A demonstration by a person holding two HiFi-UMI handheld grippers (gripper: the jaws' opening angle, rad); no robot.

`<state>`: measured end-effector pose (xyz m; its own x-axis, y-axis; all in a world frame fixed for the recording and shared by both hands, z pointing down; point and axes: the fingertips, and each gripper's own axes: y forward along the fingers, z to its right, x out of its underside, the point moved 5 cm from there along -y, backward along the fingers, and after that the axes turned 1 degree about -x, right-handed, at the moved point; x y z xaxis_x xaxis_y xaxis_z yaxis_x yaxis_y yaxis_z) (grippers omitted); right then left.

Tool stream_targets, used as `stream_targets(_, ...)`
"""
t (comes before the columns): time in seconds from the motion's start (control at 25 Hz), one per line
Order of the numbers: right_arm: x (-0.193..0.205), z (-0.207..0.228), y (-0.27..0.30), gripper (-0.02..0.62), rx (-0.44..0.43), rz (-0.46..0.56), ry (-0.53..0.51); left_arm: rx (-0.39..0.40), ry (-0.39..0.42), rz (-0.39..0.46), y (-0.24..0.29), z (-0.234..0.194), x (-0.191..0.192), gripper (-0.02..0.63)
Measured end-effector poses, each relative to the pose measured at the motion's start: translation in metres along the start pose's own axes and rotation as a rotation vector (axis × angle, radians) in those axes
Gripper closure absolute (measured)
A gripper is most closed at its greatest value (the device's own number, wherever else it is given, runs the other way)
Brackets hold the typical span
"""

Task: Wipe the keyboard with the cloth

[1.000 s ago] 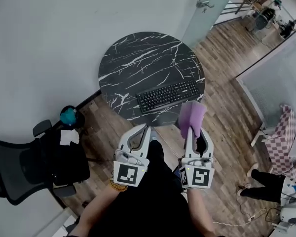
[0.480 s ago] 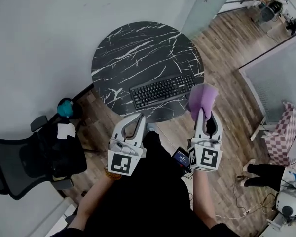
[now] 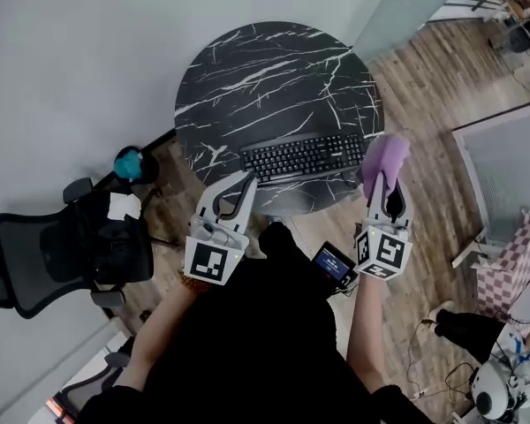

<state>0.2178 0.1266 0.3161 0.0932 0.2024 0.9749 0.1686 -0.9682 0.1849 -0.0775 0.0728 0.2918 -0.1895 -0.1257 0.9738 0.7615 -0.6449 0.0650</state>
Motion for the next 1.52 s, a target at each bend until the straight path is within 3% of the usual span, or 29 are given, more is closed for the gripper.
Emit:
stream_targets(0.08, 0.006, 0.009, 0.017, 0.502, -0.023, -0.017, -0.001, -0.032, -0.040, -0.028, 0.009, -0.003, 0.006, 0.592)
stream_targets(0.44, 0.047, 0.049, 0.086, 0.500, -0.111, -0.110, -0.044, -0.133, -0.062, -0.119, 0.041, -0.013, 0.035, 0.591)
stream_targets(0.8, 0.106, 0.043, 0.149, 0.500, -0.220, -0.218, -0.110, -0.228, -0.183, -0.200, 0.033, -0.018, 0.092, 0.591)
stream_targets(1.0, 0.146, 0.053, 0.166, 0.500, -0.189, -0.312, -0.114, -0.186, -0.216, -0.225, 0.034, -0.019, 0.144, 0.587)
stream_targets(1.04, 0.152, 0.056, 0.168, 0.500, -0.176, -0.330, -0.112, -0.158, -0.200, -0.240, 0.035, -0.018, 0.156, 0.561)
stream_targets(1.08, 0.156, 0.060, 0.169, 0.500, -0.164, -0.346, -0.107, -0.122, -0.178, -0.266, 0.035, -0.015, 0.169, 0.492)
stream_targets(1.12, 0.161, 0.064, 0.169, 0.500, -0.153, -0.360, -0.103, -0.088, -0.158, -0.303, 0.035, -0.011, 0.182, 0.442)
stream_targets(1.24, 0.168, 0.080, 0.173, 0.500, -0.122, -0.391, -0.120, -0.049, -0.145, -0.428, 0.031, 0.003, 0.222, 0.383)
stream_targets(1.52, 0.173, 0.116, 0.185, 0.500, -0.047, -0.426, -0.154, -0.010, -0.176, -0.671, 0.010, 0.031, 0.304, 0.348)
